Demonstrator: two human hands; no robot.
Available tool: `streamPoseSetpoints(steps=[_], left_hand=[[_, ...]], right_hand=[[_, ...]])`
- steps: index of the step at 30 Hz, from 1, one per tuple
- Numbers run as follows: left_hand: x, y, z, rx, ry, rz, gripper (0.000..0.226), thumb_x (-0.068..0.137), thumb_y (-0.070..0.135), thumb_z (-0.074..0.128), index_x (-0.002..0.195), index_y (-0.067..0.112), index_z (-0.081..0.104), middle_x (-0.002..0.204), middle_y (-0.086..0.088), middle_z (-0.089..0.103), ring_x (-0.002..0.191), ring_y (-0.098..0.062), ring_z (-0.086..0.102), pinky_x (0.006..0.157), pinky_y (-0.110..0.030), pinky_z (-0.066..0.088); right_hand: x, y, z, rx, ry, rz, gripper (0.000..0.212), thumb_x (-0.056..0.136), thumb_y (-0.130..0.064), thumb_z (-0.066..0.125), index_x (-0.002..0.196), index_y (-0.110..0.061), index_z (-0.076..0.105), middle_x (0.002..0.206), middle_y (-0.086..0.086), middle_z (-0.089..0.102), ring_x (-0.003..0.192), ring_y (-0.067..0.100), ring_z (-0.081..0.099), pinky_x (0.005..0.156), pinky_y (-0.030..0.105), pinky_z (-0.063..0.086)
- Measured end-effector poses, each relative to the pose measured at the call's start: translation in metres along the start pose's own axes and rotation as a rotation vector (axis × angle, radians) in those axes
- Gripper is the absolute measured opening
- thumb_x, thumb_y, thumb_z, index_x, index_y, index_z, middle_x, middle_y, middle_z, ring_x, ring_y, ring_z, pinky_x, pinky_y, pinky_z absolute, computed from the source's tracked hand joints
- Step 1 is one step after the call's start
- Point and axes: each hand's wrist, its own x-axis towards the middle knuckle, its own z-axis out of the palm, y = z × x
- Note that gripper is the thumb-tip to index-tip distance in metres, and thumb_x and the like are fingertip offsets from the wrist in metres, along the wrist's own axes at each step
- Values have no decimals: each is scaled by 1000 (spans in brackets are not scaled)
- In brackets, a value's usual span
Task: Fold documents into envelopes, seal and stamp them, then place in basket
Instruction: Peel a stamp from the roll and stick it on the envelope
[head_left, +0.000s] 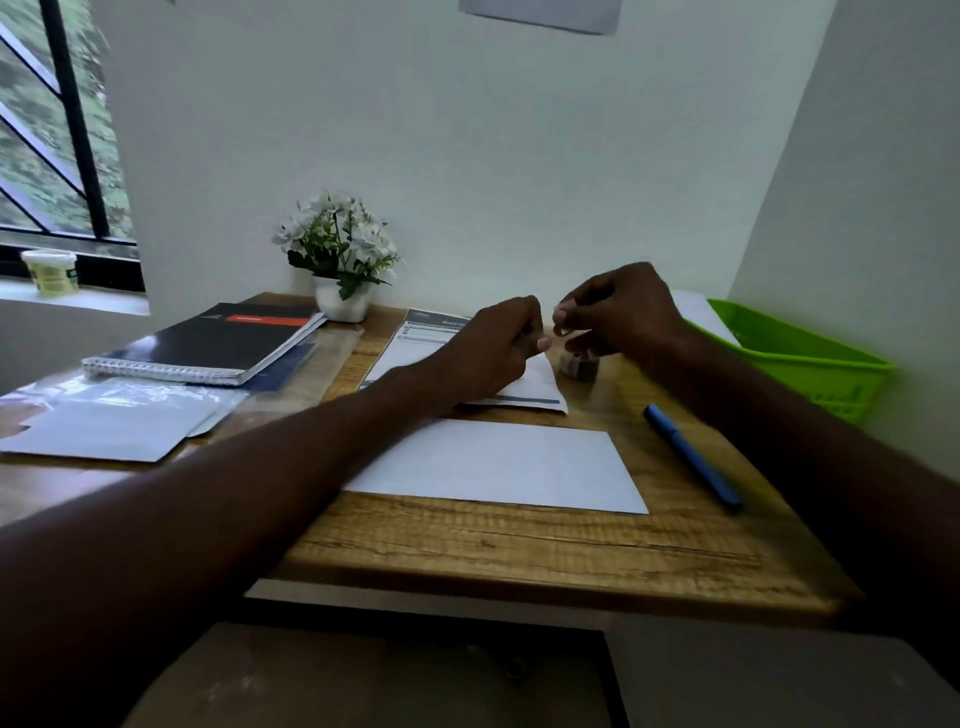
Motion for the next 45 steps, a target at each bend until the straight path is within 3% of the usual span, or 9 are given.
streamPoseSetpoints(steps=[5,9,11,13,17,22,29,33,45], left_hand=[[-2,2,-4,-16,-217,29,24,89,32,78,105,21,64,109,2,68,97,-19,64,82,-30,50],[-7,8,-6,55,-454,5,38,83,50,81,117,40,65,134,7,48,128,-11,45,106,-32,41],[-12,11,-9,36,-498,28,41,83,51,80,120,47,63,137,12,45,133,-7,42,110,-29,35],[-16,16,-11,-20,-516,52,38,84,44,82,119,45,66,136,15,48,132,-1,44,109,-25,34],[-21,23,-9,-108,-517,125,28,84,31,85,110,30,75,130,11,57,129,2,47,112,-22,33],[-23,21,-7,-80,-521,77,27,83,26,85,109,25,77,137,11,54,125,14,45,96,5,27],[-20,21,-6,-64,-540,80,30,84,30,84,113,25,75,130,13,63,126,2,51,110,-15,30],[-18,21,-6,-42,-529,7,33,84,32,84,115,28,73,133,15,64,121,6,52,95,-1,30],[-18,18,-5,-55,-542,21,30,83,37,84,110,30,75,128,17,66,124,4,52,104,-12,29]], right_hand=[[-28,-14,-31,-70,-133,100,20,85,-6,81,103,-12,77,87,13,80,75,28,79,67,33,54],[-60,-12,-43,-122,-236,224,14,86,-9,81,98,-3,76,87,8,80,79,27,79,77,39,58],[-71,-9,-45,-146,-257,284,19,85,-15,83,99,-4,77,89,5,80,79,19,78,71,33,59],[-78,-5,-44,-159,-233,318,27,80,-19,88,99,-3,78,92,9,77,76,15,68,57,23,54],[-85,2,-39,-89,-218,399,25,76,-16,89,92,-2,77,84,13,55,71,20,47,56,27,40],[-86,7,-33,-120,-251,390,18,75,-15,89,90,-9,82,72,5,66,61,14,42,45,21,34],[-80,1,-36,-222,-311,324,23,74,-16,91,95,-16,82,73,1,69,66,11,60,55,22,37],[-79,-1,-36,-261,-343,287,19,77,-15,89,93,-11,81,71,0,76,66,10,71,54,20,44],[-76,-5,-27,-285,-375,336,31,77,-16,89,103,-3,78,95,13,77,79,17,68,65,27,57]])
